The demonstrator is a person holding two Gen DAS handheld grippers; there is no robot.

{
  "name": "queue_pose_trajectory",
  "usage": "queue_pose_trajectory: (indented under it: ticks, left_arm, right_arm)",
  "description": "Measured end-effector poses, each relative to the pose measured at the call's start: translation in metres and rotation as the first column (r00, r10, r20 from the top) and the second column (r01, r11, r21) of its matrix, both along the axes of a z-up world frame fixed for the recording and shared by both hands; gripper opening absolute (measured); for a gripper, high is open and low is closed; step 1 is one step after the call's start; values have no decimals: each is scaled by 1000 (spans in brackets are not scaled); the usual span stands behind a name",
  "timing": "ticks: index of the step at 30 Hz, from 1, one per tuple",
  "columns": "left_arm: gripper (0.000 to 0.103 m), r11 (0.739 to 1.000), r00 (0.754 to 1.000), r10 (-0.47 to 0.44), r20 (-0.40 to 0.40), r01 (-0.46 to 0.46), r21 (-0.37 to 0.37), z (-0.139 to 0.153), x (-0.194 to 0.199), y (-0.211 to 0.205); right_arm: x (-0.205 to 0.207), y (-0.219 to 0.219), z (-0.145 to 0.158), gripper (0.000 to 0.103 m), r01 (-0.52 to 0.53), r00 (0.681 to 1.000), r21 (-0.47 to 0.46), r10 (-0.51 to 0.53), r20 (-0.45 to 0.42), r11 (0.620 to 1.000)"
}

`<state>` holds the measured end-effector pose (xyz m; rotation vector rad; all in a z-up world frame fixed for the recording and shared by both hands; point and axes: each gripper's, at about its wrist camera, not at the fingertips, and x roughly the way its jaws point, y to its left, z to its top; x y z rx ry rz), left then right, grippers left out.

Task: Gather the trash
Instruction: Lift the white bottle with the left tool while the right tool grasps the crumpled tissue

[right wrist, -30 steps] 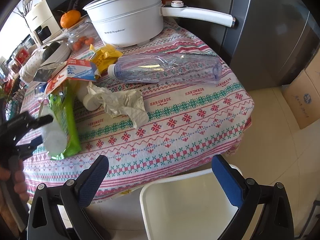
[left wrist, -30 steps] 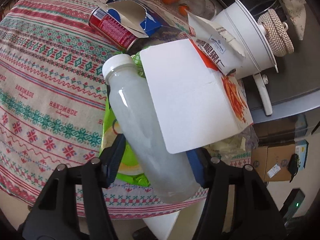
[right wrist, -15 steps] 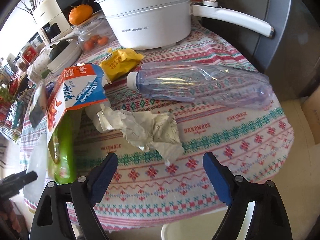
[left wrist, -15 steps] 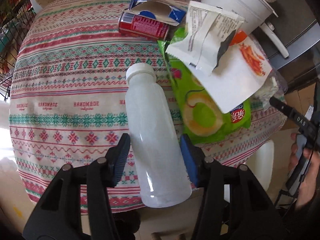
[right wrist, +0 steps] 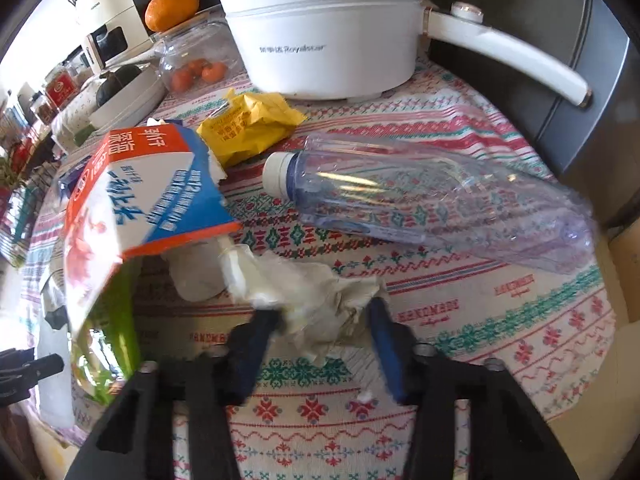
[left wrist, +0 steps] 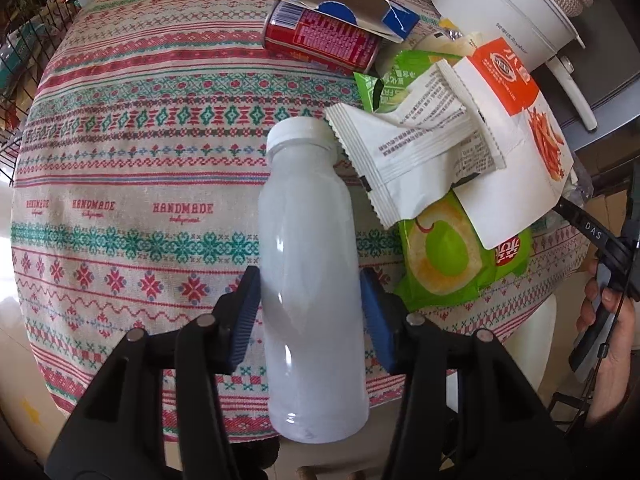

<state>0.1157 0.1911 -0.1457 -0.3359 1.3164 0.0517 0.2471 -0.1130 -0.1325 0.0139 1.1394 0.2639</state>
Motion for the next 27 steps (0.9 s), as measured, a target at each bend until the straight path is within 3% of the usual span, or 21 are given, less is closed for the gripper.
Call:
queue_pose_trajectory:
  ticks: [1, 4, 12, 21, 27]
  left_arm:
    - [51, 1000, 1000, 11, 10, -11, -16, 5, -1, 5]
    - [51, 1000, 998, 30, 53, -30, -4, 17, -6, 24]
    - [51, 999, 990, 40, 133, -40, -2, 49, -28, 41]
    - [51, 996, 967, 89, 238, -82, -37, 88, -54, 47]
    - [51, 996, 944, -24, 329, 52, -76, 122, -65, 6]
  right_arm:
    - [0, -4, 1, 26, 5, 1000, 19, -5, -6, 1000]
    - [-2, -15, 9, 22, 22, 1000, 55, -22, -7, 998]
    - [-22, -37, 29, 20, 26, 999, 89, -24, -30, 996]
    - [-53, -63, 61, 20, 24, 1000, 91, -25, 8, 996]
    - [-76, -78, 77, 20, 0, 1000, 119, -1, 10, 993]
